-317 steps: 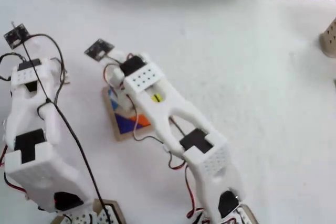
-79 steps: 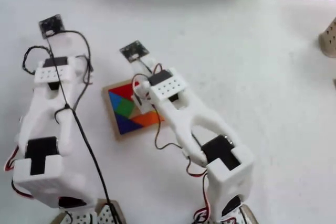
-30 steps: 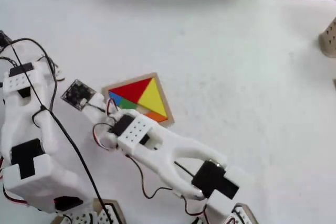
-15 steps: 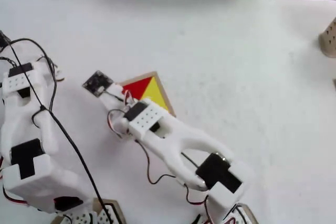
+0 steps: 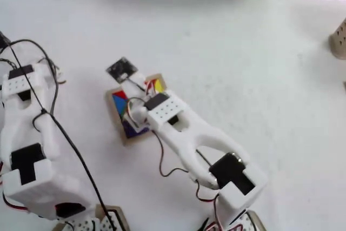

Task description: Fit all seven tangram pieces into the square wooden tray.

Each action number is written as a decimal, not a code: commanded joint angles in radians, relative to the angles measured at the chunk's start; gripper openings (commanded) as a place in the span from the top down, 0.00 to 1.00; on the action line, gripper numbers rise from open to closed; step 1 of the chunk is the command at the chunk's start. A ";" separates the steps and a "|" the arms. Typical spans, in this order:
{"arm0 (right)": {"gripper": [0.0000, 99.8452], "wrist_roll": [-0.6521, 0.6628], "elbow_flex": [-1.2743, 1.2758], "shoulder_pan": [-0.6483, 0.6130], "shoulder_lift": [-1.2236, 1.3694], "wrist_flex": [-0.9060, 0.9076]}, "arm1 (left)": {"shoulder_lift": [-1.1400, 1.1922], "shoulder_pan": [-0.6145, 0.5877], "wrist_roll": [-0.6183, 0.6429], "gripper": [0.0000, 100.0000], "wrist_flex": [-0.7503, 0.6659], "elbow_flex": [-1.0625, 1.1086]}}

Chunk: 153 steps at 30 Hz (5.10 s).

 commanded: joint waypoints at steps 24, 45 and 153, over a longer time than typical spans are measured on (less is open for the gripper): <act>0.98 -0.003 -0.011 -0.044 0.048 -0.159 | -0.041 0.016 0.005 0.92 -0.025 -0.044; 0.98 -0.003 0.089 0.105 -0.231 0.047 | 0.153 0.042 0.003 0.92 0.114 -0.245; 0.98 0.074 0.821 0.665 -1.070 -0.079 | -0.539 0.337 -0.600 0.97 -0.287 0.608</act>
